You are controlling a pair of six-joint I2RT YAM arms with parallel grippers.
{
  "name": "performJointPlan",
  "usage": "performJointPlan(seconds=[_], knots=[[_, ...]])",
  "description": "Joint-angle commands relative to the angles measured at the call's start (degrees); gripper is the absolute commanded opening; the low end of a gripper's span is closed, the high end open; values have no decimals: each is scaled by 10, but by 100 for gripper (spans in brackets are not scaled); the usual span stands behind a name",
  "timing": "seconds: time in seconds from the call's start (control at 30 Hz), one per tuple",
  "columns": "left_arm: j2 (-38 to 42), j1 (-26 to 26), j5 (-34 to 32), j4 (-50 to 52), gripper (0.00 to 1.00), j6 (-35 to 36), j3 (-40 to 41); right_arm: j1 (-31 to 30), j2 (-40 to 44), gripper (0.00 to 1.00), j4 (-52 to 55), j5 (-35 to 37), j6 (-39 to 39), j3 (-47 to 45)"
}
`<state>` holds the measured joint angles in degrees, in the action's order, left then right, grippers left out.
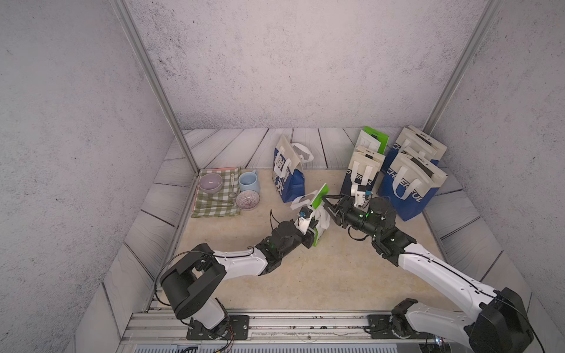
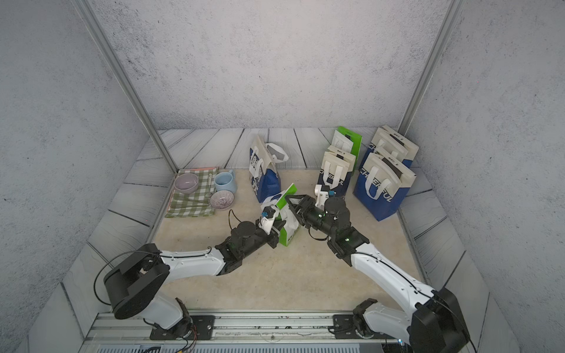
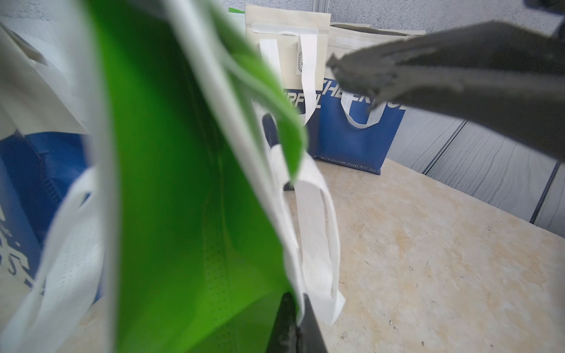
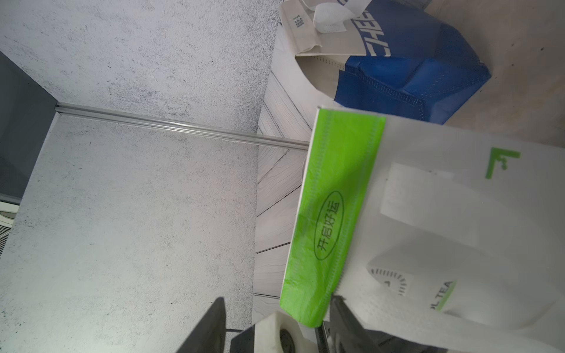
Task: Open the takeout bag
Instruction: Open the takeout bag at the center of the board.
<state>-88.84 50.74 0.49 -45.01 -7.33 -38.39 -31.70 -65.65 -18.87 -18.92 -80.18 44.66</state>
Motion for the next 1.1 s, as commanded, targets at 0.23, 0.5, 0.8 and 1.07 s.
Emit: performJointPlan(seconds=[0.23, 0.5, 0.8, 1.07], knots=[[1, -21, 82, -29, 0, -10, 6, -6, -39, 55, -61, -14, -39, -10], [-14, -30, 97, -41, 0, -20, 5, -13, -62, 56, -91, -29, -64, -14], [-19, -32, 106, -45, 0, -22, 3, -24, -62, 56, -100, -23, -74, -19], [-19, -33, 107, -45, 0, -21, 6, -23, -77, 49, -132, -26, -88, -8]])
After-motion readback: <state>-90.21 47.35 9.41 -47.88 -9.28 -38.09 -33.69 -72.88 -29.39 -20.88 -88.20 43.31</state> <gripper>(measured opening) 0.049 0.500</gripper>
